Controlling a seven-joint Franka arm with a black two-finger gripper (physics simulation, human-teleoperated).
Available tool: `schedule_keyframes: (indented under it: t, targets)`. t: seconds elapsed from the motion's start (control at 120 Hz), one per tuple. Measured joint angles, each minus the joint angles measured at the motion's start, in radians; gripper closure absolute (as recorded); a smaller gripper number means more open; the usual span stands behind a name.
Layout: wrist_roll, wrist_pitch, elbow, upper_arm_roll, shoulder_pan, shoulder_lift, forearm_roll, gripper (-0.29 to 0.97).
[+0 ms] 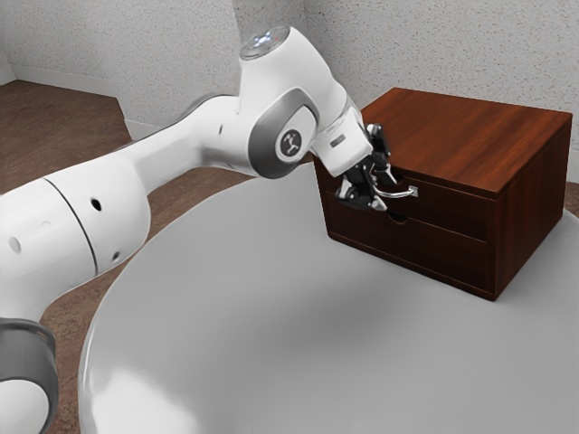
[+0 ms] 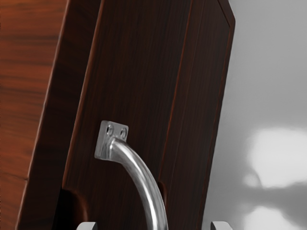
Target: Pull the drawer handle with one arm to open the drawer
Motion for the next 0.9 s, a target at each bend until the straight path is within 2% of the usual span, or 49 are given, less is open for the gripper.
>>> schedule_keyframes:
  t: [0.9]
  targets:
    - [0.002,0.011,-0.022,0.001,-0.004,-0.004,-0.002,0.64]
